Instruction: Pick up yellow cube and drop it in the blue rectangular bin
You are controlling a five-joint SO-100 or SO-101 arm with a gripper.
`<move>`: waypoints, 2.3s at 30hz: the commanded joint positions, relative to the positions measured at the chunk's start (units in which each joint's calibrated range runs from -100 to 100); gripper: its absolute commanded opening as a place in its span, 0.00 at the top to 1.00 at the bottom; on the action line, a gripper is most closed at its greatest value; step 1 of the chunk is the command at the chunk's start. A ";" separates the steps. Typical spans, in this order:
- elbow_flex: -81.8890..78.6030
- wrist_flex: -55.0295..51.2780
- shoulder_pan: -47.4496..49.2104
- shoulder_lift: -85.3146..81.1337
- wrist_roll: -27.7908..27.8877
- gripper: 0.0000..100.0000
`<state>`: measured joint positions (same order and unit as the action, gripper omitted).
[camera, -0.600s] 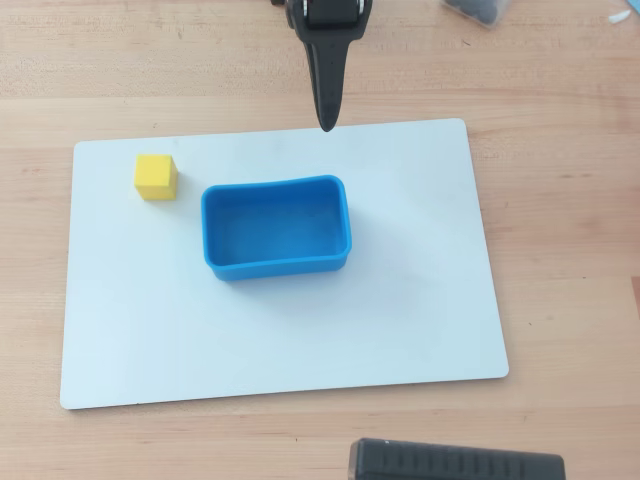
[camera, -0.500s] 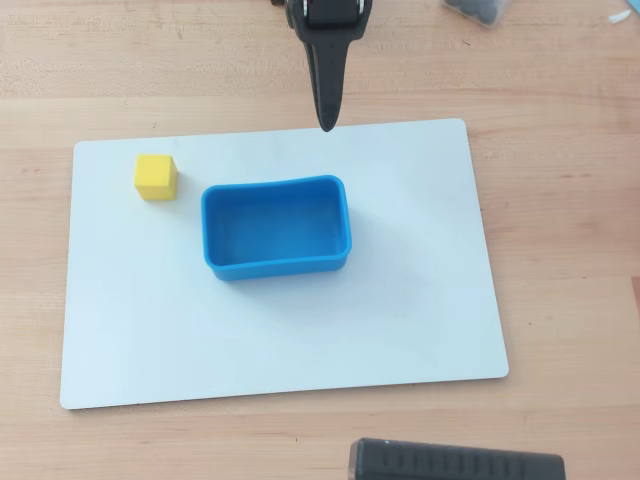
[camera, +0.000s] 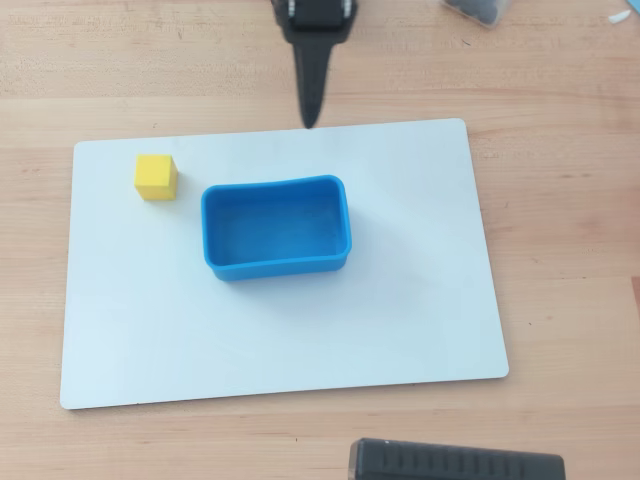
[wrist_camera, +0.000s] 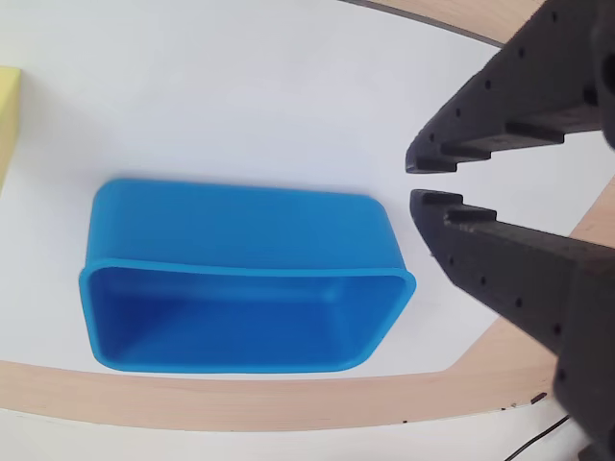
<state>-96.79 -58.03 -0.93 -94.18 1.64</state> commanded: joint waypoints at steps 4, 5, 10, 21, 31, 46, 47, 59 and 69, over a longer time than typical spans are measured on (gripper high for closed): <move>23.52 -2.66 -6.62 15.73 1.27 1.00; 26.15 -2.99 -7.74 19.17 1.27 1.00; 37.33 -4.40 -16.14 35.80 2.49 1.00; 62.79 -14.72 -20.26 64.69 8.11 1.00; 83.88 -19.43 -28.49 87.45 14.46 1.00; 90.33 -20.42 -24.37 98.78 15.73 0.98; 90.33 -20.42 -24.80 98.78 15.68 0.95; 86.61 -20.99 -27.12 98.78 14.99 0.80; 80.88 -17.94 -28.15 99.61 13.63 0.80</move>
<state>-15.26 -77.63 -28.19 5.77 16.00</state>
